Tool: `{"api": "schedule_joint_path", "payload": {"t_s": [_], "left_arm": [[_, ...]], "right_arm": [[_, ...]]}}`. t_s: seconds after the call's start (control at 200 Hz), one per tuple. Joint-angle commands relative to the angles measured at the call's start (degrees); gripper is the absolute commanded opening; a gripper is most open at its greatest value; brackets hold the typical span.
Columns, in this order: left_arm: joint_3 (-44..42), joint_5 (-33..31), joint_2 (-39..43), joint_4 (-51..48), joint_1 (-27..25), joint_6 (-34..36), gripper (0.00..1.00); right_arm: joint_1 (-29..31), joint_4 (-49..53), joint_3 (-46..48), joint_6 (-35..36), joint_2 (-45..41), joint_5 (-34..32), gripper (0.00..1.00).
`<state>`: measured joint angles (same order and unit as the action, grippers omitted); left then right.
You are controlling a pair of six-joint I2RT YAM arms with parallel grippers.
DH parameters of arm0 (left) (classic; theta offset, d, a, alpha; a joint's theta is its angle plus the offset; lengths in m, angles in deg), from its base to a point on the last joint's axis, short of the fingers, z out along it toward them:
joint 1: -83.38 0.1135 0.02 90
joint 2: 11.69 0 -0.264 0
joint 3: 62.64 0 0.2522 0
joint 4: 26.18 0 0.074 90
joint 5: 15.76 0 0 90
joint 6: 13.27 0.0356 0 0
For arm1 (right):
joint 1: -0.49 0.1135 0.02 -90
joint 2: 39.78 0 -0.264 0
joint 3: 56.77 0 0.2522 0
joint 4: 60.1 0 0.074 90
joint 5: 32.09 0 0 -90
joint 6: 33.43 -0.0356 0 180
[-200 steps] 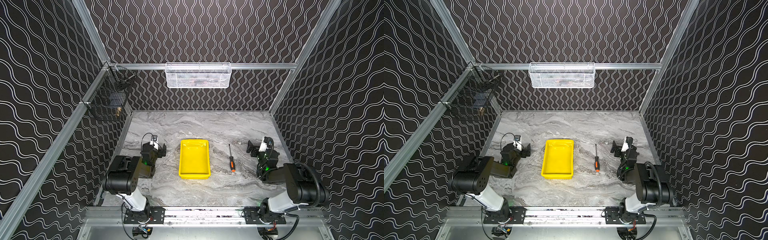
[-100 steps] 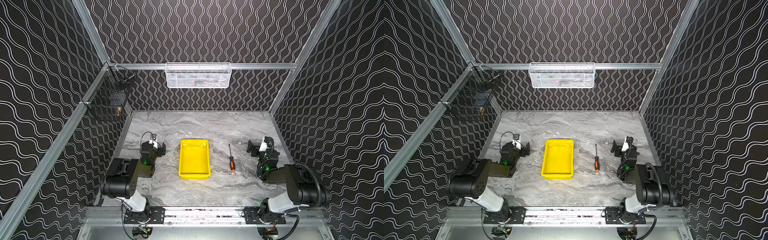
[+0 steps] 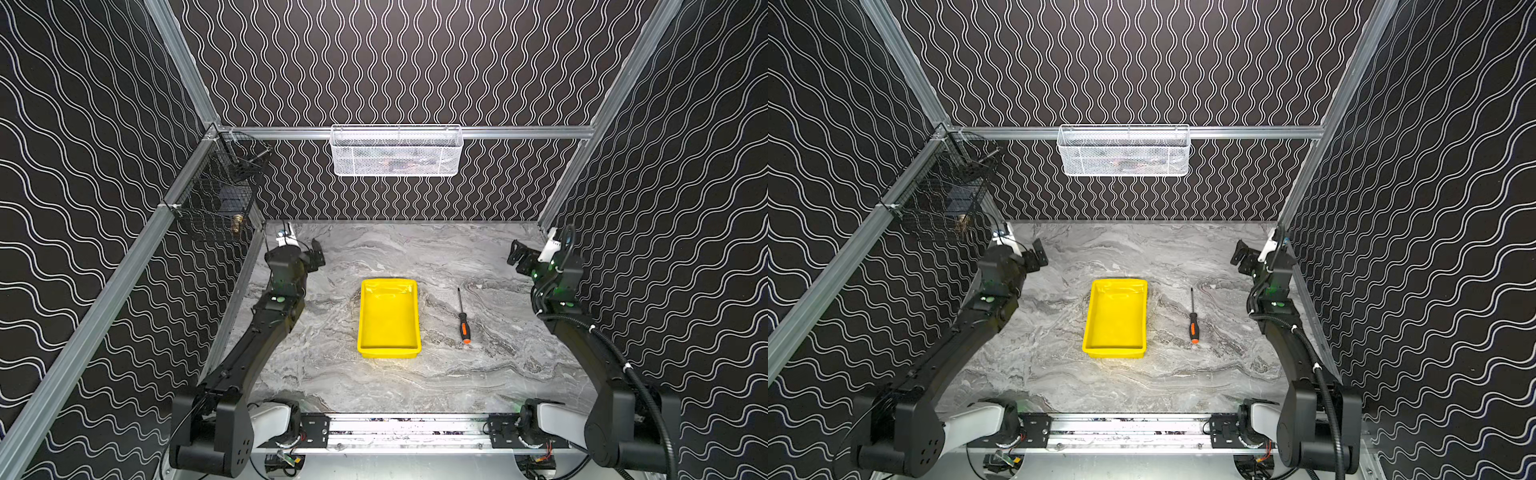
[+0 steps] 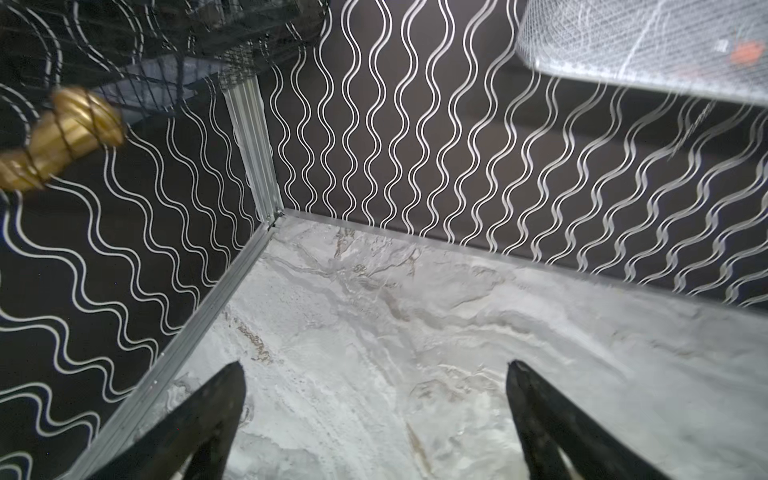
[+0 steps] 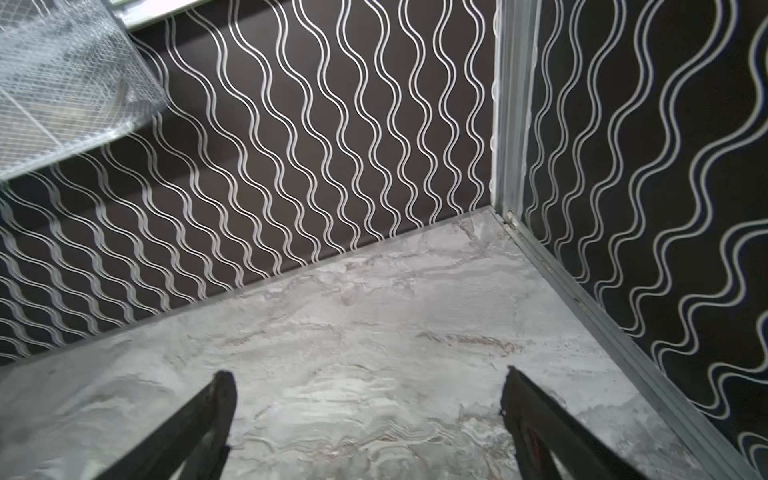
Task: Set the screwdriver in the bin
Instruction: 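Reach the right gripper down to the screwdriver handle while the left arm lifts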
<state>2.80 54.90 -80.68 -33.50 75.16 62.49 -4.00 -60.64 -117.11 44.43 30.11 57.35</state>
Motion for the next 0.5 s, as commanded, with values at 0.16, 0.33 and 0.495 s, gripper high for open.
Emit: {"api": "schedule_joint_path", "payload": {"t_s": [0.16, 0.33, 0.495], "left_arm": [[19.47, 12.27, -4.00, -38.35, -0.11, -10.09, 0.99], [22.42, 22.90, -6.98, -40.81, -0.14, -5.80, 0.99], [18.78, 29.71, -9.80, -36.18, -0.20, -5.67, 0.99]], "right_arm": [[2.67, 32.99, -12.65, -3.37, 0.36, 7.16, 1.00], [10.28, 45.61, -14.01, -4.58, 1.02, 3.74, 0.96], [20.84, 50.72, -10.99, -9.87, 3.24, -1.49, 0.95]]}}
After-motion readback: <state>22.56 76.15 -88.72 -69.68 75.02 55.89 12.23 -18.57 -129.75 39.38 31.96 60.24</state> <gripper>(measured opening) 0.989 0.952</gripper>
